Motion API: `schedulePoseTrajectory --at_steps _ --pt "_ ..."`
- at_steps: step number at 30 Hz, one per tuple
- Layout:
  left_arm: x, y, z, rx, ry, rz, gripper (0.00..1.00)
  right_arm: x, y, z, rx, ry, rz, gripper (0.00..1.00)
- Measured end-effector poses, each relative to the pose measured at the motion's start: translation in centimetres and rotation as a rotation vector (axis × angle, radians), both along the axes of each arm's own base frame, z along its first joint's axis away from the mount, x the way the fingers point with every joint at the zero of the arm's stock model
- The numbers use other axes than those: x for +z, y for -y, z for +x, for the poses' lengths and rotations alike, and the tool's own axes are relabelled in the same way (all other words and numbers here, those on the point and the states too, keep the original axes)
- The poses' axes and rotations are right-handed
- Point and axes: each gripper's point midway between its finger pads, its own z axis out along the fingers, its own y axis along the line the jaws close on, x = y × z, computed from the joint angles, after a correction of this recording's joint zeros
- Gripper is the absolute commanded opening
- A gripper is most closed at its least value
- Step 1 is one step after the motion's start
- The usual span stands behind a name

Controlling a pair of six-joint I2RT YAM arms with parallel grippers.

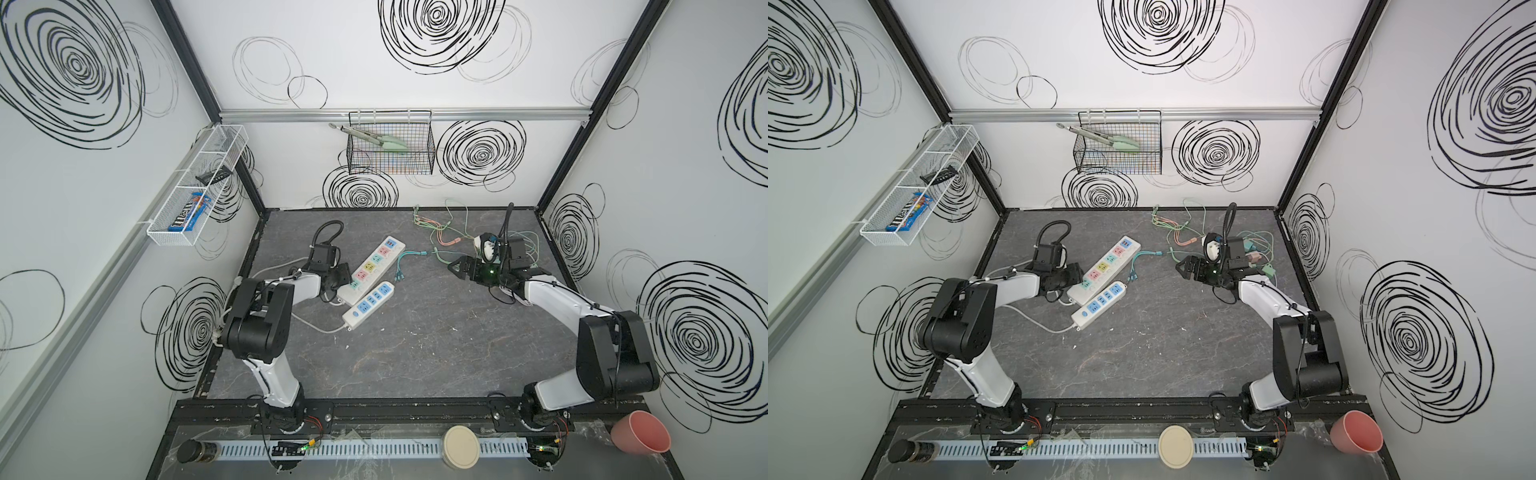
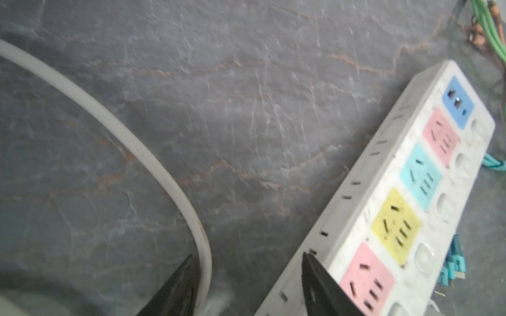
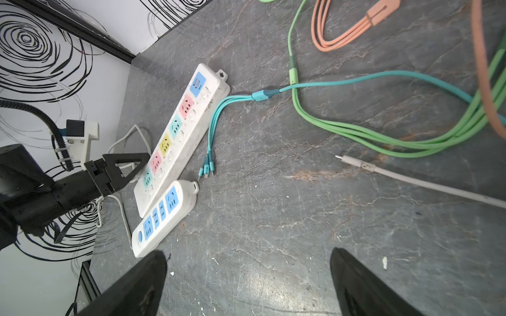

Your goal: Insert the plug

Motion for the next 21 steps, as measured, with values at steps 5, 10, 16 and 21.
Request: schedulePoseTrajectory --at_steps 5,10,16,21 --pt "1.2 -0.5 -1.9 0.052 -0.012 0.025 0.80 0.3 -1.1 -0.1 0.024 0.016 0.015 0.97" --pt "5.5 0.3 -2.1 0.078 0.057 0.109 0.99 0.3 -2.7 -0.1 0.036 0.012 0.027 0.97" --pt "12.1 5.7 -0.2 -0.013 0.200 0.141 0.96 0.7 -3.1 -0.1 0.024 0.033 0.054 0.97" --pt "12.9 10.5 2.6 -0.173 0.209 0.209 0.96 0.8 -2.2 -1.6 -0.003 0.046 0.041 0.97"
